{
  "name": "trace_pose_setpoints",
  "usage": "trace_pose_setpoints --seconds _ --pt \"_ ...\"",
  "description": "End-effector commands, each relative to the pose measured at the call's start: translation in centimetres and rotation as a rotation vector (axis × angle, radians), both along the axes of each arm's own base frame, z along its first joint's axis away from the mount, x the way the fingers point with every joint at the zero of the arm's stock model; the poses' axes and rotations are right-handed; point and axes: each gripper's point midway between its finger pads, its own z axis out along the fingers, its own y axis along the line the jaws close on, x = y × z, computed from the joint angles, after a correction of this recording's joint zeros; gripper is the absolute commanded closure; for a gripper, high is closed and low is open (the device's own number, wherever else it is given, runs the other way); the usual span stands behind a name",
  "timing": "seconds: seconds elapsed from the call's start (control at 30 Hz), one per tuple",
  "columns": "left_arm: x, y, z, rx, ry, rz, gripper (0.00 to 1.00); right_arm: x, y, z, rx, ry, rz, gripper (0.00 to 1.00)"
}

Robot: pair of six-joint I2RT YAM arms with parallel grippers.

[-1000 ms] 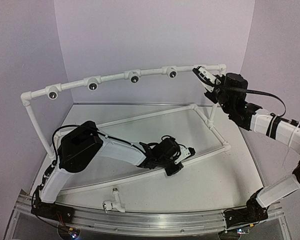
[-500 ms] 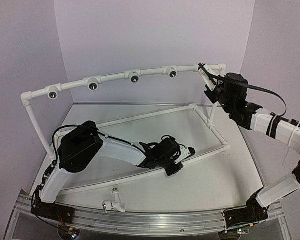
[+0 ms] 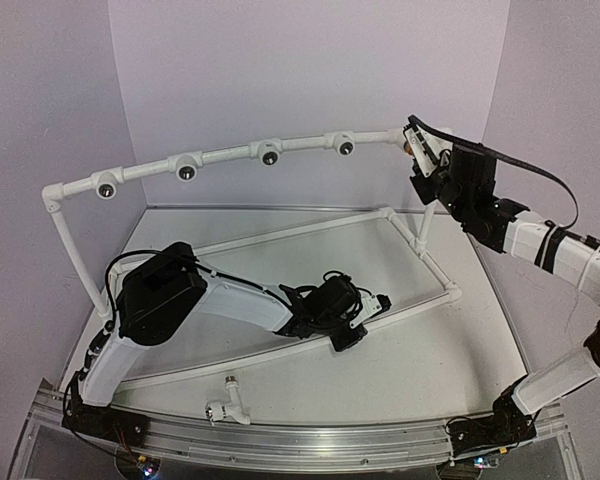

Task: Install the water faucets
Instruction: Screw the water faucet onto the adaptor.

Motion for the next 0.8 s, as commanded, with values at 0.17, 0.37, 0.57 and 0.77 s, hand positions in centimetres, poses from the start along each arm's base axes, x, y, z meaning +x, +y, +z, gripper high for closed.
trace_pose_setpoints --seconds 0.17,0.37,0.57,0.77 --pt "-11.0 6.7 -13.0 0.413 0.240 -0.217 1.00 -0.1 0.1 8.1 0.197 -0.183 0.032 1.00" --pt "-11.0 6.8 -13.1 0.415 0.240 -0.215 1.00 -0.2 0.1 9.1 0.235 -0.192 0.039 1.00" --pt "-11.1 6.8 -13.1 0.417 0.239 -0.218 1.00 -0.3 0.1 9.5 0.272 -0.192 0.043 1.00" --pt "-11.0 6.8 -13.1 0.417 0.237 -0.216 1.00 -0.4 0.1 10.2 0.331 -0.194 0.050 1.00"
